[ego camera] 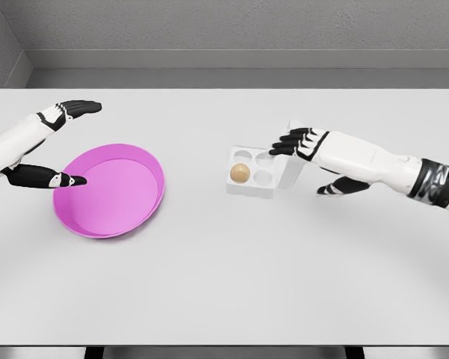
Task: Pack egg into the box and close the box lid
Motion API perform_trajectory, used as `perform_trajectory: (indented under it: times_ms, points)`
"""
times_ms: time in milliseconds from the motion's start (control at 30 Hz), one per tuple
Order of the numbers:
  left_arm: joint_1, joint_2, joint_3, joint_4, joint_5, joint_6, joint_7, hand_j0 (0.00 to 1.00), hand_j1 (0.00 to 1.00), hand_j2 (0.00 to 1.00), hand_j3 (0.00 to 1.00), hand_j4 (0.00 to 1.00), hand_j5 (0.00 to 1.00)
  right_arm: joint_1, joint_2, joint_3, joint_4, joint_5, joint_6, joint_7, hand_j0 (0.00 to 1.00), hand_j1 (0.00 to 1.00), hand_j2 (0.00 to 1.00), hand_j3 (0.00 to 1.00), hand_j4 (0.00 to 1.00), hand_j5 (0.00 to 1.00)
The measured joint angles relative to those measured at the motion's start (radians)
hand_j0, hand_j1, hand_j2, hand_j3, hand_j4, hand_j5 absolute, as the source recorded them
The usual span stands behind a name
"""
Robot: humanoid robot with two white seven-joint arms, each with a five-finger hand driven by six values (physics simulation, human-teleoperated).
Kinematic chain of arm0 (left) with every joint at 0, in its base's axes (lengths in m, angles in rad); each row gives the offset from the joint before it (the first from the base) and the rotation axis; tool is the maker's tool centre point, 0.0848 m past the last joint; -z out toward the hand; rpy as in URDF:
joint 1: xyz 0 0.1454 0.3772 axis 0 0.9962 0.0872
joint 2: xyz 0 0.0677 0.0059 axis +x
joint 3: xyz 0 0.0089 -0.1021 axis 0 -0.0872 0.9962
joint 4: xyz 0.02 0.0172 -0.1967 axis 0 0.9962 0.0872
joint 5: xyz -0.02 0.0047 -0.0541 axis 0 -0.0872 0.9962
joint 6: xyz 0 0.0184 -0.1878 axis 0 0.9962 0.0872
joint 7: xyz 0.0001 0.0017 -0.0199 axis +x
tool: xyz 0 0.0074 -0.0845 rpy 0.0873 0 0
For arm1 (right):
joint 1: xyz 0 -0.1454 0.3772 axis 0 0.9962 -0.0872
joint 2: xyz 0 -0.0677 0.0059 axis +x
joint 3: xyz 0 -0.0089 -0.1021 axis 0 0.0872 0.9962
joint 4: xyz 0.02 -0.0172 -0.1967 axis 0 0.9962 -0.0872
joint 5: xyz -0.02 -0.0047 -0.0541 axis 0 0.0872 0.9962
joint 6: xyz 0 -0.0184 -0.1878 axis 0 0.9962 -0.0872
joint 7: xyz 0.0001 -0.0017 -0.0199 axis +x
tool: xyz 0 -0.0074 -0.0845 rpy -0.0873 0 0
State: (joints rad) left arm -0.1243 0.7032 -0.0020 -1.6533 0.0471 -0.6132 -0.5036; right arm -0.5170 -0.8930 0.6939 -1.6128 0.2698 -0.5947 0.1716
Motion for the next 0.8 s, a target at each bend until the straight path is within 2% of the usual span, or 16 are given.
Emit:
perform_trajectory:
  times_ms: [133, 200, 333, 500, 633, 800]
  points:
    - [-0.003, 0.0, 0.001, 0.0, 0.0, 0.0, 0.0, 1.0, 1.0, 1.0, 1.0, 1.0, 1.0, 0.003, -0.026, -0.05, -0.032, -0.002, 0.0, -0.001, 1.0, 1.0, 1.0, 1.0, 1.0, 1.0]
    - [-0.005, 0.0, 0.002, 0.0, 0.0, 0.0, 0.0, 1.0, 1.0, 1.0, 1.0, 1.0, 1.0, 0.049, -0.042, -0.088, -0.037, -0.001, 0.0, -0.001, 1.0, 1.0, 1.0, 1.0, 1.0, 1.0]
    - [-0.009, 0.0, 0.002, -0.002, 0.0, 0.0, 0.0, 1.0, 1.0, 1.0, 1.0, 1.0, 1.0, 0.064, -0.063, -0.143, -0.028, -0.006, 0.004, -0.001, 1.0, 1.0, 1.0, 1.0, 1.0, 1.0]
    - [-0.012, 0.0, 0.002, -0.002, 0.0, 0.0, 0.0, 1.0, 1.0, 1.0, 1.0, 1.0, 1.0, 0.072, -0.064, -0.175, 0.043, -0.011, 0.011, -0.001, 1.0, 1.0, 1.0, 1.0, 1.0, 1.0]
    - [-0.011, 0.0, 0.001, -0.002, -0.001, 0.0, 0.0, 1.0, 1.0, 1.0, 1.0, 1.0, 1.0, 0.094, -0.034, -0.173, 0.119, -0.008, 0.012, -0.001, 1.0, 1.0, 1.0, 1.0, 1.0, 1.0]
    - [-0.008, -0.006, -0.002, -0.004, -0.002, 0.0, 0.0, 1.0, 1.0, 1.0, 1.0, 1.0, 1.0, 0.094, -0.002, -0.143, 0.152, -0.006, 0.012, -0.002, 1.0, 1.0, 1.0, 1.0, 1.0, 1.0]
